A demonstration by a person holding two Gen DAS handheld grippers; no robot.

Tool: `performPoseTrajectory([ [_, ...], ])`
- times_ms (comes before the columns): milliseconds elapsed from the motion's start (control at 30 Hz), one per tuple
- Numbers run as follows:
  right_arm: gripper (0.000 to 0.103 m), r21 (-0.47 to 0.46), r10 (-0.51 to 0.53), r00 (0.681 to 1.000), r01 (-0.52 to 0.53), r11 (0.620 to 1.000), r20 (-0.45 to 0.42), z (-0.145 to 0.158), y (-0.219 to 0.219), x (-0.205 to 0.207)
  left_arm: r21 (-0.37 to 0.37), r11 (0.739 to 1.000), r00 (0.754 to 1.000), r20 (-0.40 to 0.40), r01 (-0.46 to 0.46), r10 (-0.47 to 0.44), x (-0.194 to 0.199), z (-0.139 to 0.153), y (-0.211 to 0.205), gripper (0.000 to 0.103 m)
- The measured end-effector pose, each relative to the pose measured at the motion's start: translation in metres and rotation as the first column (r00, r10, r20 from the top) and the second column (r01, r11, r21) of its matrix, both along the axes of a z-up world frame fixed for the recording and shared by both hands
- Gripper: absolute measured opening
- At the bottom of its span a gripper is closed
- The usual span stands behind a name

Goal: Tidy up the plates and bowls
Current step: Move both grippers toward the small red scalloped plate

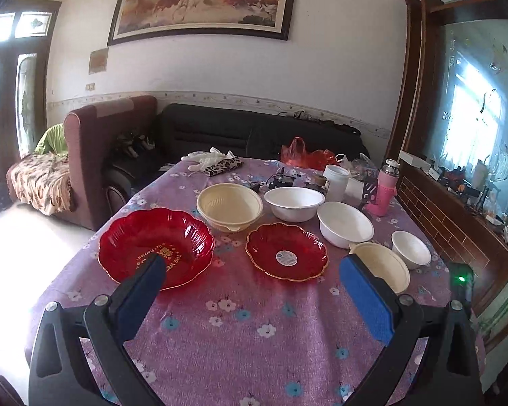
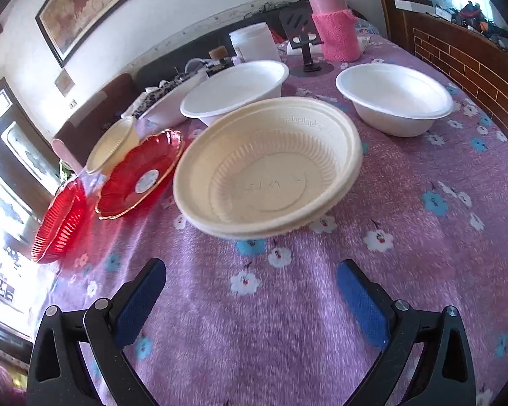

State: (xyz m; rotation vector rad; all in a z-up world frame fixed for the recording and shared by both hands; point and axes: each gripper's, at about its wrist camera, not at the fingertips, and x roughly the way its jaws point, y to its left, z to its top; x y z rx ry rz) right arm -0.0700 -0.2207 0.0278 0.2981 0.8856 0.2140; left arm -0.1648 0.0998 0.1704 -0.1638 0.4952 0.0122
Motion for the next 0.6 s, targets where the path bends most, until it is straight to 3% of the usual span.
performPoseTrajectory([
  [167,0.102,-0.101,-0.015,0.989,0.030,0.994,0.145,0.027,0.002,-0.037,-0.058,0.998,0.999,-0.052,0.013,-0.016,0.032,-0.018,0.023,0.103],
  [267,0.102,-0.127,-0.027,0.991,0.044,0.991,0.131,0.034,0.003,-0.023,-0.115,0.992,0.991,-0.116,0.050,-0.064,0.047,-0.042,0.023,0.103],
  [400,0.102,0.010,-0.024,0.997,0.023,1.000,0.076,0.035,-0.003,-0.001,-0.124,0.989,0.973,-0.209,0.078,-0.102,0.072,-0.075,0.009,0.103],
  [533,0.102,0.099,0.065,0.995,-0.073,0.992,0.081,0.050,0.024,0.026,-0.197,0.976,0.950,-0.276,0.094,-0.147,0.104,-0.098,0.003,0.103],
  [600,0.102,0.146,0.116,0.991,-0.126,0.981,0.071,0.057,0.042,0.050,-0.240,0.967,0.940,-0.300,0.089,-0.161,0.123,-0.106,0.001,0.097],
])
